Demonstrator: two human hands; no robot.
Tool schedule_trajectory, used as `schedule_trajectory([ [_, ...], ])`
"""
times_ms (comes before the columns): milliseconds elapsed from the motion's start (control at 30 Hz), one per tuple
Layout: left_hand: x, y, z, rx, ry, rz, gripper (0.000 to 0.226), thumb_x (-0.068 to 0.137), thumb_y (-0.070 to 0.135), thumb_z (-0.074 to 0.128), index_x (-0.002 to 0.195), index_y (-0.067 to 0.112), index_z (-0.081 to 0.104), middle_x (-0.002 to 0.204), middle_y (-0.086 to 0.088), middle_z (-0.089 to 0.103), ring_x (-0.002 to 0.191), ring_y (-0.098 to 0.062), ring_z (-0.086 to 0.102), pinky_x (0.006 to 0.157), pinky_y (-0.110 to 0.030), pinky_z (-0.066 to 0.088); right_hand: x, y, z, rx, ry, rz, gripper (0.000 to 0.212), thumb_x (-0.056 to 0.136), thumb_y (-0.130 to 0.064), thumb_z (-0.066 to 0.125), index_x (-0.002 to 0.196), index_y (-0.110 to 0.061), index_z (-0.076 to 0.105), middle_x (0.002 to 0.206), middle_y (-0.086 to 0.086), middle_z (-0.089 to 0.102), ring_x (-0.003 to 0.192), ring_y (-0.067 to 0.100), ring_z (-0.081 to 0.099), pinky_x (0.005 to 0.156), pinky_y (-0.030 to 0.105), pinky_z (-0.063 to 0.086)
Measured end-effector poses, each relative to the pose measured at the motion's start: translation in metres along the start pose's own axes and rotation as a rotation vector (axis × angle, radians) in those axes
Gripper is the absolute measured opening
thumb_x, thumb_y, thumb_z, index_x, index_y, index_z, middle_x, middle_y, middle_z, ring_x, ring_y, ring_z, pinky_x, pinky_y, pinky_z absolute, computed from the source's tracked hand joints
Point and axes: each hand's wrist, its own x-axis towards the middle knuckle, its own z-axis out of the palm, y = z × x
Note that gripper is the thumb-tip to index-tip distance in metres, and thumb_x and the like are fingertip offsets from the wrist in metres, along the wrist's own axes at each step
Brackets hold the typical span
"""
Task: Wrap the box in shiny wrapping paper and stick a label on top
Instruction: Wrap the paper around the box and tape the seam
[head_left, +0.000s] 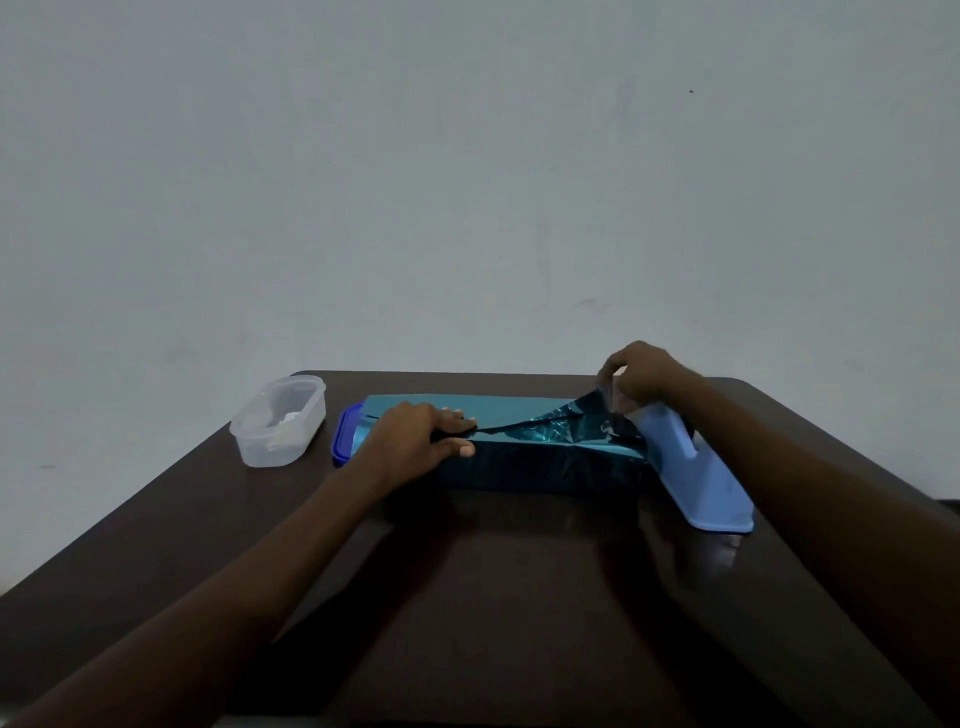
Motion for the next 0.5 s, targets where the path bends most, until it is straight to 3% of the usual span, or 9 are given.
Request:
schedule_trajectory([
  [133, 0.000, -0.005, -0.002, 0.000, 0.006, -0.009, 0.047, 0.086, 0.046, 0.067, 0.130, 0.030, 0.061, 0.135, 0.003, 0.058, 0.129, -0.008, 0.051, 0.111, -0.029, 0.037, -0.002, 0.007, 0.018, -0.073, -0.089, -0.047, 0.013, 0.085, 0.001, 0.053, 0.089, -0.002, 0.065, 0.087, 0.013, 0.060, 0.079, 0.025, 0.054, 0.067, 0.027, 0.039],
  [300, 0.000, -0.006, -0.002, -0.004, -0.009, -0.005, 0.047, 0.087, 0.047, 0.065, 0.130, 0.030, 0.060, 0.136, 0.002, 0.057, 0.130, -0.010, 0.050, 0.110, -0.029, 0.035, 0.000, 0.010, 0.031, -0.172, 0.145, -0.146, 0.032, 0.082, -0.009, 0.066, 0.111, -0.018, 0.075, 0.088, 0.014, 0.071, 0.076, 0.029, 0.062, 0.057, 0.025, 0.039],
  [400, 0.000, -0.008, -0.002, -0.022, -0.018, -0.015, 0.047, 0.086, 0.047, 0.066, 0.130, 0.030, 0.060, 0.137, 0.003, 0.057, 0.131, -0.009, 0.049, 0.111, -0.026, 0.033, -0.002, 0.007, 0.031, -0.194, 0.266, -0.068, 0.013, 0.078, -0.014, 0.074, 0.082, -0.003, 0.069, 0.074, 0.013, 0.062, 0.080, 0.031, 0.064, 0.062, 0.025, 0.039],
  [500, 0.000, -0.008, -0.001, -0.027, -0.007, -0.015, 0.047, 0.086, 0.046, 0.067, 0.130, 0.030, 0.061, 0.136, 0.003, 0.057, 0.129, -0.008, 0.050, 0.111, -0.026, 0.033, -0.009, 0.009, 0.027, -0.298, 0.315, -0.014, 0.032, 0.080, 0.001, 0.061, 0.061, -0.007, 0.037, 0.062, 0.005, 0.041, 0.071, 0.028, 0.053, 0.063, 0.028, 0.036],
])
